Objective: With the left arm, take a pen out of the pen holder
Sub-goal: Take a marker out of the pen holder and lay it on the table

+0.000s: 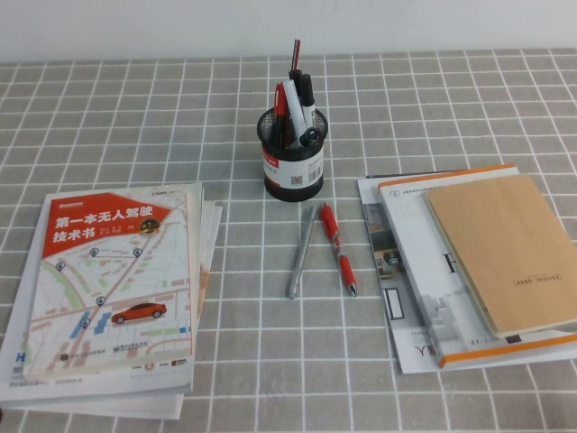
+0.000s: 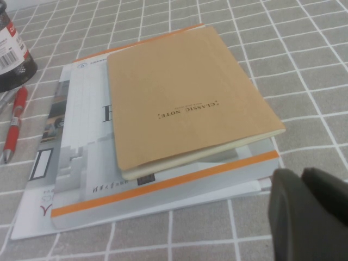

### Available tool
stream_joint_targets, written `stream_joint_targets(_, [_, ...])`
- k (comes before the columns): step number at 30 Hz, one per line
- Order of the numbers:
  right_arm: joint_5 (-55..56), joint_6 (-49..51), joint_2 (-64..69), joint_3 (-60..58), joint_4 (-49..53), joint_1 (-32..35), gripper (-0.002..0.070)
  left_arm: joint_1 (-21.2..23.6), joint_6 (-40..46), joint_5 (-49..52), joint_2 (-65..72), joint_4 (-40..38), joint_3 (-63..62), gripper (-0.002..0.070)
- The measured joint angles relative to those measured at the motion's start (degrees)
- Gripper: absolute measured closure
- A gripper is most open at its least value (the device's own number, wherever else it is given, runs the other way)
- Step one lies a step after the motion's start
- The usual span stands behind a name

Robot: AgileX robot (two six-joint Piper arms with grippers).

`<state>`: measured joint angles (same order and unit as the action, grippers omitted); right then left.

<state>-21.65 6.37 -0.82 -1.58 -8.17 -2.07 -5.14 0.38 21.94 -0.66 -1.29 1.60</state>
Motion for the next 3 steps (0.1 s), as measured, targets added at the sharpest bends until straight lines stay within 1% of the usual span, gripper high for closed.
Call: stream_joint_targets(3, [0.0,0.0,0.0,0.0,0.0,0.0,0.0689,0.0,0.0,0.0,0.0,0.0,0.0,0.0675])
